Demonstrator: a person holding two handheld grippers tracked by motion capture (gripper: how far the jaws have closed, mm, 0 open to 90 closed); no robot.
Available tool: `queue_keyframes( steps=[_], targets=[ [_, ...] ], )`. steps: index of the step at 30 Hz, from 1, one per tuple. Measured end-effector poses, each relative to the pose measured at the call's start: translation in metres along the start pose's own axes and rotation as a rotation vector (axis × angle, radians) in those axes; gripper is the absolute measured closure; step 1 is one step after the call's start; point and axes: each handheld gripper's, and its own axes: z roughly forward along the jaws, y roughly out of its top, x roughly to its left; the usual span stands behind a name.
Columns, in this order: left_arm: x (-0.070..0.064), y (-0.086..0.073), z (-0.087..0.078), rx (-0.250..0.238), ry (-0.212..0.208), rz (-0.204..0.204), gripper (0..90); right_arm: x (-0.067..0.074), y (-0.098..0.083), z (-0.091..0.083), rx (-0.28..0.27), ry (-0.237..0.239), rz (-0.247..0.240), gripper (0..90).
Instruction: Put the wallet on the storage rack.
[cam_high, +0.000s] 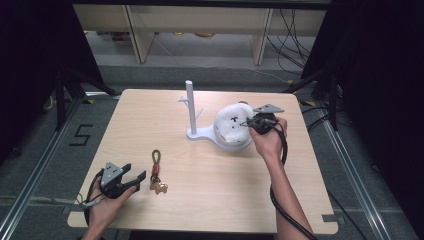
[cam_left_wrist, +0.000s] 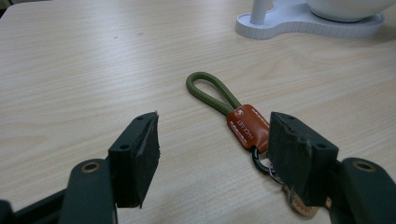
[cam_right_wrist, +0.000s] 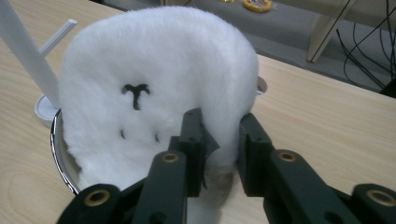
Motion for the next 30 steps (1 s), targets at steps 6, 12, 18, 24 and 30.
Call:
queue_keyframes(
  steps=[6, 12, 18, 24, 30],
  targets=[
    [0.000, 0.000, 0.000, -0.002, 0.000, 0.001, 33.6, -0.004, -0.002, -0.007, -0.018, 0.051, 0.028, 52.6],
    [-0.001, 0.001, 0.000, -0.017, 0.000, -0.002, 33.5, -0.006, -0.007, -0.022, -0.077, 0.071, 0.067, 39.7],
    [-0.002, 0.002, 0.000, -0.024, -0.001, -0.004, 33.6, -0.010, -0.020, -0.042, -0.114, 0.086, 0.092, 35.5],
    [-0.002, 0.002, 0.000, -0.029, 0.003, -0.004, 33.5, -0.012, -0.038, -0.056, -0.118, 0.094, 0.122, 43.5],
    [-0.002, 0.005, -0.003, -0.059, 0.009, 0.000, 34.5, -0.013, -0.065, -0.072, -0.107, 0.095, 0.097, 62.4]
  ],
)
